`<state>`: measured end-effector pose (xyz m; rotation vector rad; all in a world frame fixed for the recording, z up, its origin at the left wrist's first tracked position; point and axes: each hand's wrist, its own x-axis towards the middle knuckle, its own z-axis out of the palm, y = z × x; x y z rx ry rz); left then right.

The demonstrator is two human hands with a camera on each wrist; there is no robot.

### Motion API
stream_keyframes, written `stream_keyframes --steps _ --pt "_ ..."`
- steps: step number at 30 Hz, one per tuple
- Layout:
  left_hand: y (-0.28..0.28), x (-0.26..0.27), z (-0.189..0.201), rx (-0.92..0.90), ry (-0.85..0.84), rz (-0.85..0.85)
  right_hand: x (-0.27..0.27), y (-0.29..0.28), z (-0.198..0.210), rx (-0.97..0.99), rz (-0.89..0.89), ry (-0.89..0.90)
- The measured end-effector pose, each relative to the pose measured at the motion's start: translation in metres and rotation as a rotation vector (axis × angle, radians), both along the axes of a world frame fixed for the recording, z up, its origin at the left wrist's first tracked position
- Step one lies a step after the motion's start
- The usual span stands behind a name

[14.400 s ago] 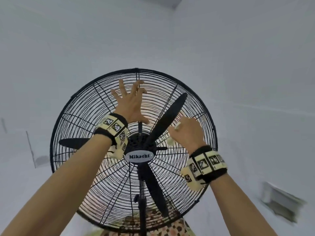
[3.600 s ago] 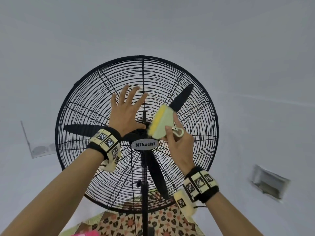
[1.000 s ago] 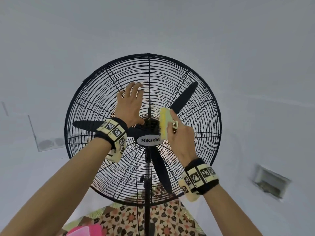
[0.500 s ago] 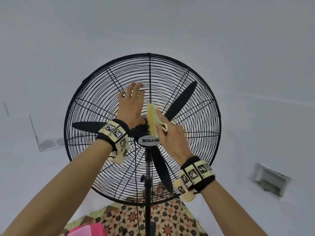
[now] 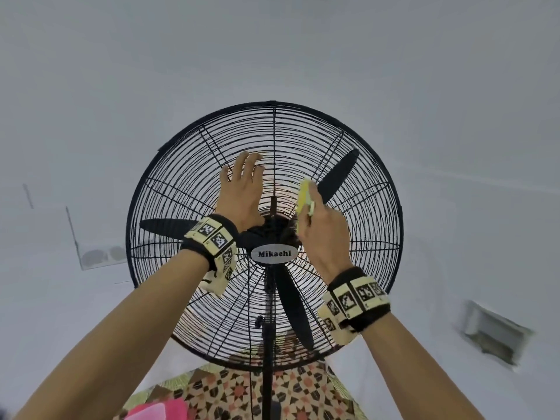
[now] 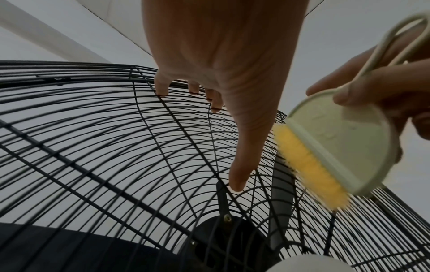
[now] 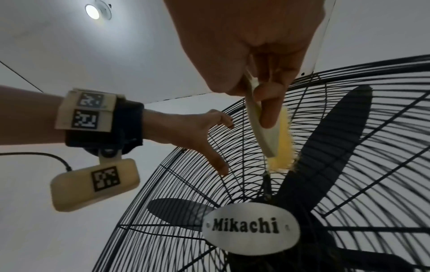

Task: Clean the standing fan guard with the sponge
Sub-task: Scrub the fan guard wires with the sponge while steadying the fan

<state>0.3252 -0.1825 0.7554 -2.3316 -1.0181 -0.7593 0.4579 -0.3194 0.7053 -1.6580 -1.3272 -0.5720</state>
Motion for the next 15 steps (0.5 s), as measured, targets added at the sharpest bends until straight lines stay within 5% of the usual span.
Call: stream_keyframes --steps 4,9,15 --pt "-0.001 0.004 -0.002 0.003 -0.004 0.001 -0.005 -0.001 -0.003 -0.040 0.250 -0.116" --pt "0.002 0.004 -0.002 0.024 0.000 0.014 0.001 0.005 0.005 0.031 -0.002 0.001" --pt "-0.002 0.006 -0.004 0.031 -0.005 0.002 -0.001 0.006 0.012 -0.023 0.140 -0.112"
